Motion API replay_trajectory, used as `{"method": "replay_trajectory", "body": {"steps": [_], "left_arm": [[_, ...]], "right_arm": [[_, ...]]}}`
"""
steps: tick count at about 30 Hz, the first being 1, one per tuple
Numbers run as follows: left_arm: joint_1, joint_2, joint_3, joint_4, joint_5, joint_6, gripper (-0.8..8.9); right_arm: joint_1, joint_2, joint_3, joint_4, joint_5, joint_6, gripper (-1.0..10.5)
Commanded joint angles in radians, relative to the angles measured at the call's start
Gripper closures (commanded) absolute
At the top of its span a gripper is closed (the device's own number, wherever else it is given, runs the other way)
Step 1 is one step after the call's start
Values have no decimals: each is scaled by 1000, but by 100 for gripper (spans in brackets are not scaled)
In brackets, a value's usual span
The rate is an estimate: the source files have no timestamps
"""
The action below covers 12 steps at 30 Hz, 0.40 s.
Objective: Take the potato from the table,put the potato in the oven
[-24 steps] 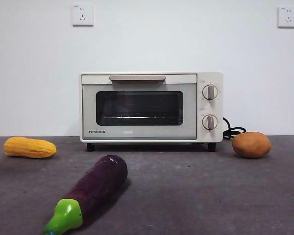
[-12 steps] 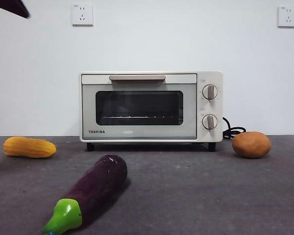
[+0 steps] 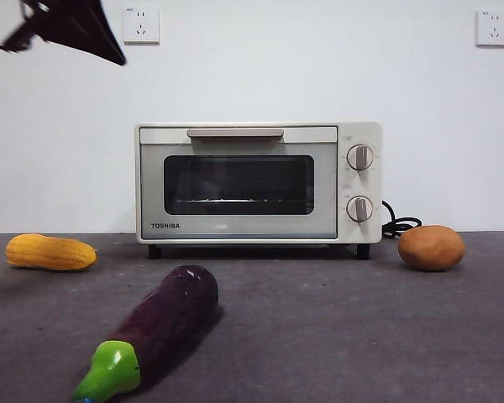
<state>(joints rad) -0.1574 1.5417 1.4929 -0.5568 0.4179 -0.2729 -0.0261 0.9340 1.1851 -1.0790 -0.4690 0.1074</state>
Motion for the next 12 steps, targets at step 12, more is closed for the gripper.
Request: {"method": "replay_trajectory", "body": {"steps": [12], "left_arm": [[-65,280,254,3,2,11,820]], "right_arm": [[0,-1,7,-29,-59,-14,946]]}}
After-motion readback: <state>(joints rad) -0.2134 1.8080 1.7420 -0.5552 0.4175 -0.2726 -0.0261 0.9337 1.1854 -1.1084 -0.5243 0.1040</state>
